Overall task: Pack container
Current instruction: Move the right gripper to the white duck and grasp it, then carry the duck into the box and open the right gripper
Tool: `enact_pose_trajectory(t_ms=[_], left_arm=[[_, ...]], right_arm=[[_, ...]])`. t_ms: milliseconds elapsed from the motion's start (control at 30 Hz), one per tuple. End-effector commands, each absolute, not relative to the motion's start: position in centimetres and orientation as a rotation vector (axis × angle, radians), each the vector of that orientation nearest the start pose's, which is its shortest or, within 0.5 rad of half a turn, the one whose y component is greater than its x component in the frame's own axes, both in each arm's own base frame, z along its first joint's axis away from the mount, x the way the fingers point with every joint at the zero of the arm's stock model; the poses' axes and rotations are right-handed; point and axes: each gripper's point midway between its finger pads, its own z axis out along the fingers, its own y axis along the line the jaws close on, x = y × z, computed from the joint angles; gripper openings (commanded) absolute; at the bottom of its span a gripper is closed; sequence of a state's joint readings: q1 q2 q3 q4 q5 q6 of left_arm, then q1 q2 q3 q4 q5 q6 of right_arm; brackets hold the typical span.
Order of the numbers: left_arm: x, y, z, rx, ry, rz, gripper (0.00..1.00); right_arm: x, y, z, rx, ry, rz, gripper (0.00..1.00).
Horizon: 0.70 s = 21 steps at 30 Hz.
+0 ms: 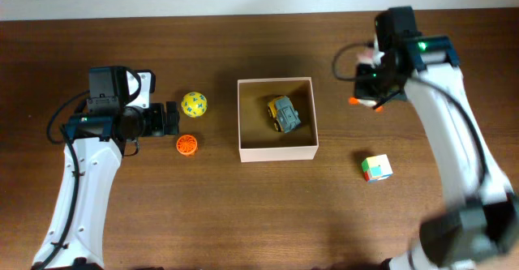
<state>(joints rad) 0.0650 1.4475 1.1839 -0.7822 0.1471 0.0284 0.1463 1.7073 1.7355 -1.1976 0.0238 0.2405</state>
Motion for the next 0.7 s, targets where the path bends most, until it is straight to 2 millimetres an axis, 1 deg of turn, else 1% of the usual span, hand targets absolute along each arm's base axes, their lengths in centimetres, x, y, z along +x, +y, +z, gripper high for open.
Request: enact_pose_trajectory(t_ms=[0,67,100,133,200,233,333,467,600,667], left_arm=[[36.6,-0.3,16.5,-0.007,2.589,-0.178,0.99],[36.6,-0.3,16.5,-0.007,2.589,-0.178,0.99],[36.6,-0.3,16.5,-0.007,2.59,-0.178,0.99],[36.6,-0.3,16.5,-0.007,2.589,-0.178,0.99],[36.6,-0.3,16.5,-0.007,2.589,-0.178,0.99],[36.6,-0.3,16.5,-0.007,2.59,-0.178,0.99],[36.6,-0.3,16.5,-0.007,2.589,-0.178,0.99],[36.6,-0.3,16.5,-0.007,2.589,-0.178,0.99],[36.6,-0.3,16.5,-0.007,2.589,-0.178,0.99],[36.6,-0.3,16.5,-0.007,2.59,-0.178,0.99]], right_arm=[[37.9,10.1,25.6,0.073,2.632,0.221,0.04],[37.7,12.5,25.9,0.038,2.614,0.262,0.04],[37.7,13.8,25.6,0.016,2.614,0.275,0.04],[37.8,14.8,25.2,0.003,2.618,0.286,0.04],[37.9,17.3,23.6,-0.02,2.639,0.312,0.04],[38.0,18.5,22.7,-0.027,2.654,0.321,0.04],[38.4,22.1,18.8,-0.072,2.711,0.327,0.04],[38.6,25.5,13.6,-0.113,2.788,0.308,0.04],[38.2,27.5,9.3,-0.125,2.858,0.28,0.04],[38.0,28.1,8.1,-0.145,2.876,0.272,0.14]])
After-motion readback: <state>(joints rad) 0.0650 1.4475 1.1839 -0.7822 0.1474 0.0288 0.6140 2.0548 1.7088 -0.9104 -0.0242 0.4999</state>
